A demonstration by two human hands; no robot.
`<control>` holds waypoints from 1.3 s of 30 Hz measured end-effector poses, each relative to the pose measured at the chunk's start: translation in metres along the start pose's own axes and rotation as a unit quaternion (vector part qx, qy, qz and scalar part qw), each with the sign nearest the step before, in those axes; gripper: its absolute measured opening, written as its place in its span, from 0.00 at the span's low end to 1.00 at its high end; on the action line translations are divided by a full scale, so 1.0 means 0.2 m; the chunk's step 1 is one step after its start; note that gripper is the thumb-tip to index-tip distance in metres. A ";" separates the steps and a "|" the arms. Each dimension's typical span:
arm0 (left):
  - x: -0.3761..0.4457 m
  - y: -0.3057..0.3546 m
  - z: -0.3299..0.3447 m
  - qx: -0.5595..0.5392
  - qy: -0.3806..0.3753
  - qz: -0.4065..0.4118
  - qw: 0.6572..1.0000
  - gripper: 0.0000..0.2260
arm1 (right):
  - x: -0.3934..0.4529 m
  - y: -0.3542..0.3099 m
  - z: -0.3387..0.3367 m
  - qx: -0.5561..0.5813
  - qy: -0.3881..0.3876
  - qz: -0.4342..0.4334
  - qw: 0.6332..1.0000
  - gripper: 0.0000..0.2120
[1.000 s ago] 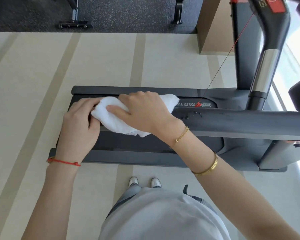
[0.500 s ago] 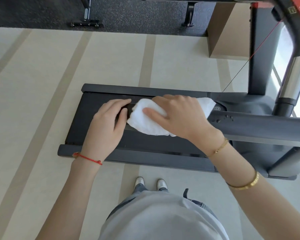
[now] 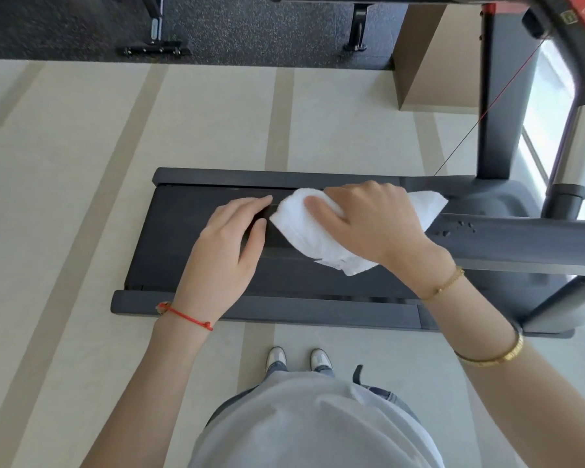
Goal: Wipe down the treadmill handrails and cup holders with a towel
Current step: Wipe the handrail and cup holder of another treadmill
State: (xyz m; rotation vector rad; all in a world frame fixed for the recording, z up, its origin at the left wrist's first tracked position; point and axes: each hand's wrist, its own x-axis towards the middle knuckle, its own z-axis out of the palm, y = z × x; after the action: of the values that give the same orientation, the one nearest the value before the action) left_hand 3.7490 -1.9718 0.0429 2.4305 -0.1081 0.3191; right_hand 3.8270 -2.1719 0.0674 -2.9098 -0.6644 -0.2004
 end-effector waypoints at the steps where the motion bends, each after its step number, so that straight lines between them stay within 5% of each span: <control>1: 0.00 0.00 0.00 0.001 -0.001 0.003 1.000 0.15 | 0.04 -0.02 0.00 0.013 -0.020 0.008 1.000 0.25; 7: 0.00 -0.02 0.00 -0.006 0.007 -0.003 1.000 0.10 | 0.10 -0.14 0.05 -0.018 0.009 -0.003 1.000 0.24; 15: 0.05 0.03 0.03 -0.003 -0.009 0.042 0.999 0.12 | -0.07 -0.07 0.13 0.011 0.195 -0.013 0.981 0.21; 23: 0.08 0.22 0.19 0.045 0.004 0.106 0.993 0.12 | -0.26 0.26 0.07 0.001 0.207 0.002 0.978 0.19; 32: 0.10 0.49 0.44 0.087 0.020 0.081 0.993 0.13 | -0.40 0.67 -0.05 -0.023 0.168 0.063 0.983 0.21; 39: 0.10 0.49 0.46 0.090 0.033 0.075 0.993 0.13 | -0.36 0.59 -0.01 -0.010 0.174 -0.043 0.984 0.20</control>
State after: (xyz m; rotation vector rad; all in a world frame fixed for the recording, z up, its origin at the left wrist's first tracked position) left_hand 3.7703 -2.1057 0.0396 2.5931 -0.2436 0.4959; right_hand 3.8147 -2.3077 0.0442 -2.7599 -0.7279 -0.7106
